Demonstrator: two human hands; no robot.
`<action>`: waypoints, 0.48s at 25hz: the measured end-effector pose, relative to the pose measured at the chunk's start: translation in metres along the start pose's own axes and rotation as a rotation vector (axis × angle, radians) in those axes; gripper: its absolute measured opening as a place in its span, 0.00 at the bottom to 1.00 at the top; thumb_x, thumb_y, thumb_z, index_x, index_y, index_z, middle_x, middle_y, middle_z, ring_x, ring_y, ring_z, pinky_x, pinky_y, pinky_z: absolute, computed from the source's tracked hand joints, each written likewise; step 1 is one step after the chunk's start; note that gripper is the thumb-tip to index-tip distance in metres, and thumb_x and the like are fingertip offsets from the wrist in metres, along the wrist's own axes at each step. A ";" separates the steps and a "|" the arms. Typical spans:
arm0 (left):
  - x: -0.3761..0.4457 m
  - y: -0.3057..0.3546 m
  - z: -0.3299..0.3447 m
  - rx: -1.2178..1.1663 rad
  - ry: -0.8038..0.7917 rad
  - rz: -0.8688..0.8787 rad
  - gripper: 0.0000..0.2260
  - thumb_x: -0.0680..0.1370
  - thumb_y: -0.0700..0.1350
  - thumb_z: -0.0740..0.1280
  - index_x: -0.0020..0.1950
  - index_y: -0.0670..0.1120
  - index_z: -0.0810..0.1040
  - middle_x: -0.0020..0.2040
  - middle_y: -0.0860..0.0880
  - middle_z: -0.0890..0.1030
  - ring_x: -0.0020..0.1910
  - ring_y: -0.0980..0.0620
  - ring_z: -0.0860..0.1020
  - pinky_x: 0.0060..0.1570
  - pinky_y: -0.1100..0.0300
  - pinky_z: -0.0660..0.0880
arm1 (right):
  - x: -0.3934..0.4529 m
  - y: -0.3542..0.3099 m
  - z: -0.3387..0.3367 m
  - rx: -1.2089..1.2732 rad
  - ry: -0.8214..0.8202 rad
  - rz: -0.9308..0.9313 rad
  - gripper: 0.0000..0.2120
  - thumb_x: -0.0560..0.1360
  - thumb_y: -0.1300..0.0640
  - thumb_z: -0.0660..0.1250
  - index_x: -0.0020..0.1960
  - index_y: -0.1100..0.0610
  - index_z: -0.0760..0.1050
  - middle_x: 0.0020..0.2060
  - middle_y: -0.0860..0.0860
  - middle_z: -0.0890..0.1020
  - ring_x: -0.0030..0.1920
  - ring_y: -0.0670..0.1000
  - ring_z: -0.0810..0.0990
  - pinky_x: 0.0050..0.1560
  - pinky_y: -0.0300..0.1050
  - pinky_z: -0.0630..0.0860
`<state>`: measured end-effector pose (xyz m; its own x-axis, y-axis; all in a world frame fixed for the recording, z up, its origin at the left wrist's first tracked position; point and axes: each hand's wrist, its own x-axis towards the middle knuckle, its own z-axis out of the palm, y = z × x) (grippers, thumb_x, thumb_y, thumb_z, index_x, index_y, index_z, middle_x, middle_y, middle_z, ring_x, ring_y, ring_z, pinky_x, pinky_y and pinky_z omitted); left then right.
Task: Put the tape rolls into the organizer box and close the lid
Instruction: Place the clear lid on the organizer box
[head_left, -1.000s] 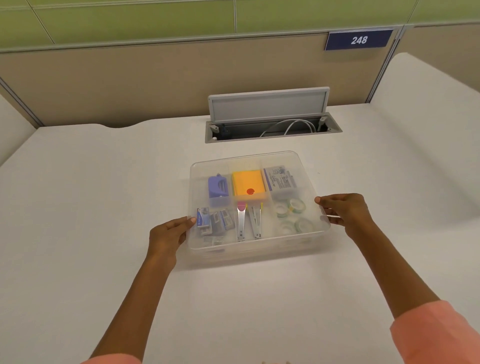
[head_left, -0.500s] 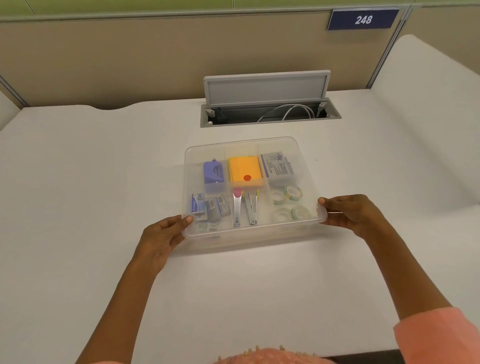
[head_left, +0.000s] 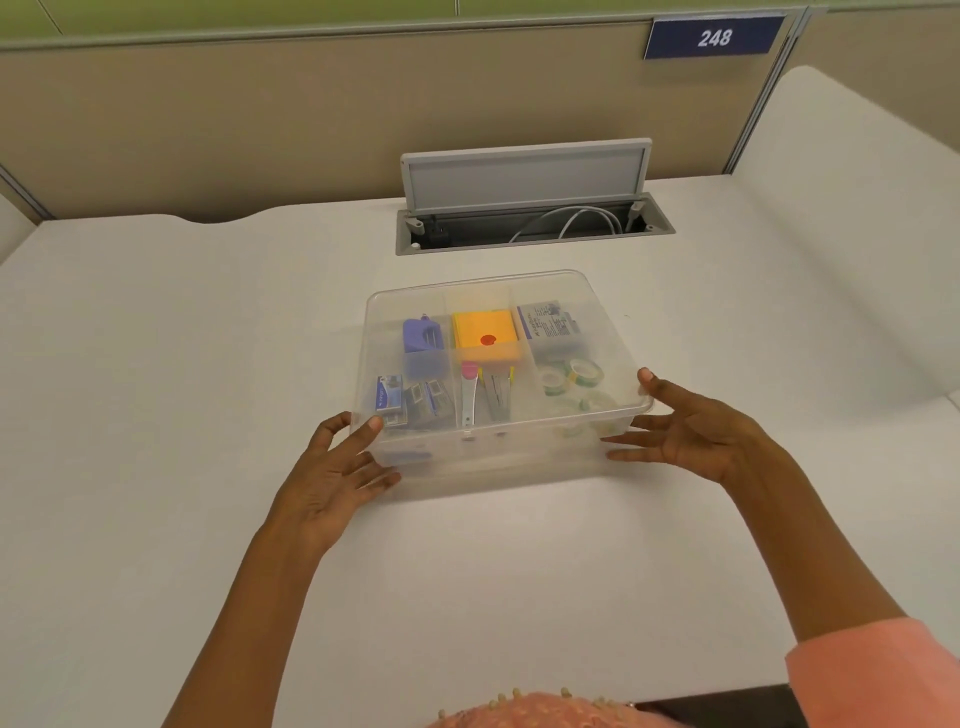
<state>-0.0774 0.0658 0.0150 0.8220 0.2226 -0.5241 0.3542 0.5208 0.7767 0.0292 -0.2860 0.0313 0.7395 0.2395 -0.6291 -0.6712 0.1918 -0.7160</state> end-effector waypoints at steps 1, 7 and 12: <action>-0.001 0.002 0.002 -0.056 -0.031 -0.017 0.22 0.63 0.45 0.74 0.54 0.52 0.73 0.48 0.41 0.85 0.47 0.40 0.82 0.49 0.42 0.79 | 0.000 -0.001 0.003 0.025 -0.019 -0.011 0.26 0.63 0.54 0.75 0.58 0.61 0.74 0.53 0.66 0.80 0.53 0.68 0.81 0.48 0.66 0.80; -0.006 0.005 0.007 -0.235 -0.028 -0.055 0.26 0.63 0.38 0.72 0.59 0.44 0.71 0.58 0.37 0.78 0.57 0.36 0.77 0.60 0.38 0.72 | 0.000 -0.001 0.008 0.073 0.006 -0.028 0.28 0.61 0.58 0.76 0.57 0.65 0.72 0.54 0.70 0.79 0.52 0.67 0.81 0.47 0.63 0.80; -0.006 0.001 0.004 -0.204 0.000 -0.115 0.19 0.62 0.38 0.73 0.51 0.38 0.75 0.56 0.35 0.78 0.57 0.37 0.77 0.61 0.41 0.72 | 0.002 0.008 0.006 0.096 0.012 -0.008 0.29 0.60 0.61 0.75 0.59 0.66 0.71 0.54 0.69 0.79 0.53 0.67 0.80 0.46 0.65 0.80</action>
<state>-0.0798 0.0614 0.0202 0.7814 0.1526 -0.6051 0.3476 0.6989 0.6251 0.0248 -0.2784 0.0266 0.7451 0.2264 -0.6273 -0.6665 0.2842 -0.6892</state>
